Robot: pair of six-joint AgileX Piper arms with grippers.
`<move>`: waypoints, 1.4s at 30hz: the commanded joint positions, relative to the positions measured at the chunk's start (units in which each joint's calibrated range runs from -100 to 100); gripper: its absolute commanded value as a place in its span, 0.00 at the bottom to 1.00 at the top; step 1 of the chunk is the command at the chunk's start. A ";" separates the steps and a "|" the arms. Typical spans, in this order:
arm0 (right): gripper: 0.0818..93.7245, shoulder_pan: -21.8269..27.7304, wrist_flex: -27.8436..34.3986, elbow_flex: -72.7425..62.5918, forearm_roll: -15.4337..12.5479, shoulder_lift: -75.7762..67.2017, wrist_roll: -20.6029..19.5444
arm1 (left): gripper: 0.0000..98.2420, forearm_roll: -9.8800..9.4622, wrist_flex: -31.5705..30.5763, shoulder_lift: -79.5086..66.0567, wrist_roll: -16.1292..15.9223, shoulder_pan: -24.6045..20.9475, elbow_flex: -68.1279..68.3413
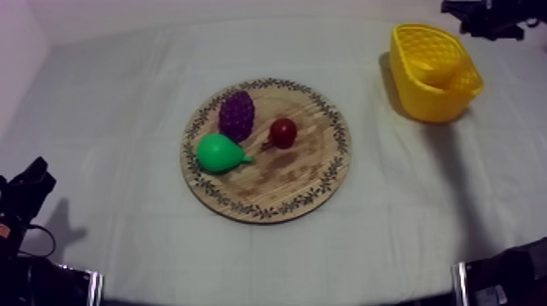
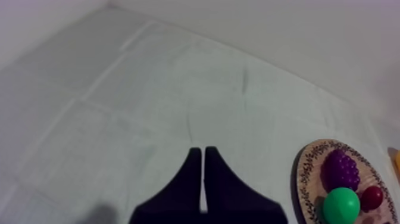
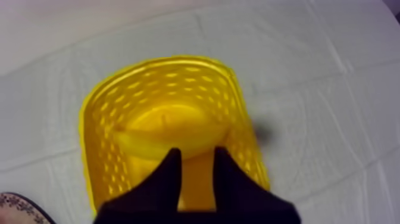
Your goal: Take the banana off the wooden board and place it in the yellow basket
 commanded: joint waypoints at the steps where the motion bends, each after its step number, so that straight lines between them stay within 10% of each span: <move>1: 0.09 0.81 -7.07 8.50 -1.65 -7.96 0.92 | 0.00 0.03 0.00 -0.05 -0.01 0.02 -0.01; 11: 0.01 2.37 -26.84 31.96 -15.91 -29.78 11.80 | 0.00 0.03 0.00 -0.05 0.02 0.02 -0.01; 19: 0.01 -0.63 -30.22 47.88 -30.13 -46.21 25.86 | 0.00 0.03 0.00 -0.05 -0.01 0.02 -0.01; 34: 0.01 -4.45 -29.93 70.95 -31.91 -70.42 30.02 | 0.00 0.03 0.00 -0.05 0.01 0.02 -0.01; 42: 0.00 -3.91 -15.37 73.91 -29.21 -84.39 26.67 | 0.00 0.03 0.00 -0.05 -0.01 0.02 -0.01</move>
